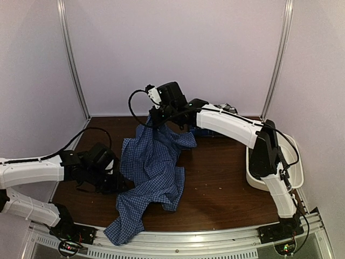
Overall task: Fold and stack the long sleeve shirts
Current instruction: Pick up the crumpled shirt from the center of the board.
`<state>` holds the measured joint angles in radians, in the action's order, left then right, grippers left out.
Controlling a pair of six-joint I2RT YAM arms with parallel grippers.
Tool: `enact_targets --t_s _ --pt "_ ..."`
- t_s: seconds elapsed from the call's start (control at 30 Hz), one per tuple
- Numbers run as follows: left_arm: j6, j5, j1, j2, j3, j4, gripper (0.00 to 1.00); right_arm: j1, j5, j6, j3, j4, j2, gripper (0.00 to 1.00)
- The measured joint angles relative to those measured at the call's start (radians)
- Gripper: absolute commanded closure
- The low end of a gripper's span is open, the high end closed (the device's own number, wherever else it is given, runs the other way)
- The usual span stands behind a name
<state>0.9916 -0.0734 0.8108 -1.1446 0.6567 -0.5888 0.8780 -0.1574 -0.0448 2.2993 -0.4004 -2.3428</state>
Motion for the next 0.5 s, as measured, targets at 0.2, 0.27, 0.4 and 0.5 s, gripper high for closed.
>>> enact_targets --t_s 0.2,0.27,0.4,0.5 --pt "-0.004 0.056 -0.035 -0.05 0.0 0.035 0.49 0.0 0.0 0.016 -0.005 -0.026 0.005 1.0" --pt "-0.023 0.055 -0.036 -0.082 0.0 0.058 0.48 0.0 0.0 0.019 -0.006 -0.034 0.005 1.0" --pt "-0.07 0.028 -0.041 -0.136 0.003 0.115 0.48 0.001 -0.001 0.023 -0.008 -0.045 0.005 1.0" --pt "-0.099 0.023 -0.048 -0.18 0.02 0.129 0.48 0.0 -0.002 0.024 -0.012 -0.053 0.01 1.0"
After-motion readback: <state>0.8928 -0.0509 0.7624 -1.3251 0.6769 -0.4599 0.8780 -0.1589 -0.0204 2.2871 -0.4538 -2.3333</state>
